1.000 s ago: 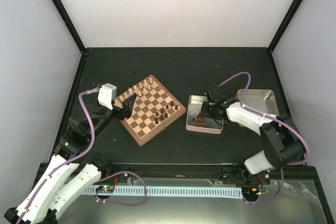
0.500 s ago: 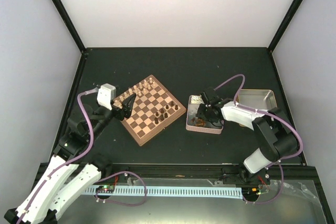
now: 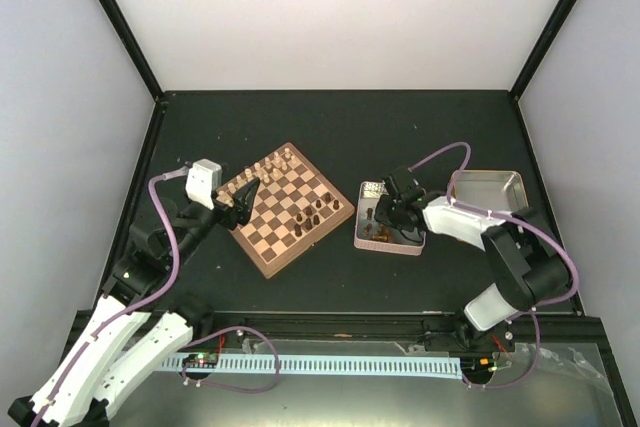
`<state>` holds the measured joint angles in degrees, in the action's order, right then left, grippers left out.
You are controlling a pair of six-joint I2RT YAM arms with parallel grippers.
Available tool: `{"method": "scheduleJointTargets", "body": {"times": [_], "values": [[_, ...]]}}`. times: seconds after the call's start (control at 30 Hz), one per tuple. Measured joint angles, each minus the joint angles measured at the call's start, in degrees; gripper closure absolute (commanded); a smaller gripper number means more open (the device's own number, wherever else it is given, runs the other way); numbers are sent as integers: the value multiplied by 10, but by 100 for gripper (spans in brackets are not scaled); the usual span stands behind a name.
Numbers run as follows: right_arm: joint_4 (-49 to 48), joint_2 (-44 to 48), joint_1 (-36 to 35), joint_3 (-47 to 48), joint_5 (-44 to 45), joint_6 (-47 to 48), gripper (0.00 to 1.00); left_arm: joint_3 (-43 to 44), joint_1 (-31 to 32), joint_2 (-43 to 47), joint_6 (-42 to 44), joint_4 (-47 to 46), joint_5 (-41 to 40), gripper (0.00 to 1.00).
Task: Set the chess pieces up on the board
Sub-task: Pick up the chess piece from the storage box.
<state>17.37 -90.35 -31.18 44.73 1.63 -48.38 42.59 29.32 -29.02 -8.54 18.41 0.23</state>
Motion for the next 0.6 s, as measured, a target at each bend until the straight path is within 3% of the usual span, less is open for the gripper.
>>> {"method": "scheduleJointTargets", "body": {"times": [0.3, 0.6], "values": [[-90, 123, 0, -45, 23, 5, 91, 0, 0, -18, 0, 0, 13, 14], [-188, 195, 0, -96, 5, 5, 91, -1, 0, -90, -17, -7, 84, 9]]}}
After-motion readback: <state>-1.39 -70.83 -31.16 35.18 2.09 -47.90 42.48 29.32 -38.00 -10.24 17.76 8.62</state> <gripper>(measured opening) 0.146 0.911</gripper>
